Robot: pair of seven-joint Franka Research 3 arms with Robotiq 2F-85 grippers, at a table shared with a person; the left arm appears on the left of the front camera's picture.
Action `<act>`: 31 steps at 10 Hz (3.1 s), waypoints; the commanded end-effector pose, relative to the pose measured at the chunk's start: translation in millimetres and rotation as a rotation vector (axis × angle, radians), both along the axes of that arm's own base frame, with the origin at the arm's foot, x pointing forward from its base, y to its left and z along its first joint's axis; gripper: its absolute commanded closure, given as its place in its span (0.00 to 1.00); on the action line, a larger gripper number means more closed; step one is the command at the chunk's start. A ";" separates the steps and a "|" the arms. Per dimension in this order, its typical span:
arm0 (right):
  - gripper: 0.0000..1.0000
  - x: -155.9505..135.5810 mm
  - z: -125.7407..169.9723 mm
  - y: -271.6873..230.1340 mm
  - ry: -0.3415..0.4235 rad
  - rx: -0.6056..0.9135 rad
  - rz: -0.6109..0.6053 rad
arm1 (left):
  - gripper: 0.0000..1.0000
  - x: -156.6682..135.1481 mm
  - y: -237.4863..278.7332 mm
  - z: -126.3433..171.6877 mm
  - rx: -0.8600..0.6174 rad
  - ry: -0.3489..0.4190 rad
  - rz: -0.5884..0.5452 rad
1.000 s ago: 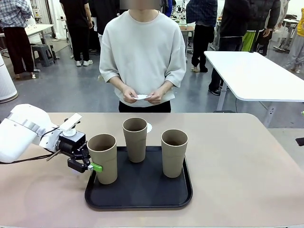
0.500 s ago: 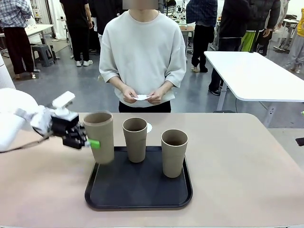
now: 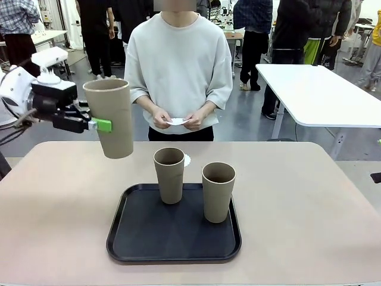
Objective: Place coasters on the table and set cups on them.
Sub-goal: Pick up one Reusable plastic cup and place it on a coaster set by the human.
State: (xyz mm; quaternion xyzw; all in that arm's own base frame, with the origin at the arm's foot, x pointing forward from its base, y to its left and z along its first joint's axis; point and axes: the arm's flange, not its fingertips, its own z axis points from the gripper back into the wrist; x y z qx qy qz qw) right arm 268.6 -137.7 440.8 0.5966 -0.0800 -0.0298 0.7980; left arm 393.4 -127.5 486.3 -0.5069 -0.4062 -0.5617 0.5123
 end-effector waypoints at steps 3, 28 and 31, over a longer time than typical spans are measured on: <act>0.00 0.5 0.2 0.0 -0.002 0.008 -0.003 | 1.00 -3.2 -1.2 6.8 0.005 0.002 0.001; 0.00 0.5 0.2 0.0 -0.002 0.008 -0.003 | 0.13 187.9 -84.7 -31.8 -0.082 -0.013 -0.020; 0.00 0.5 0.2 0.0 -0.002 0.008 -0.003 | 0.13 211.1 -85.4 -45.1 -0.087 -0.018 -0.009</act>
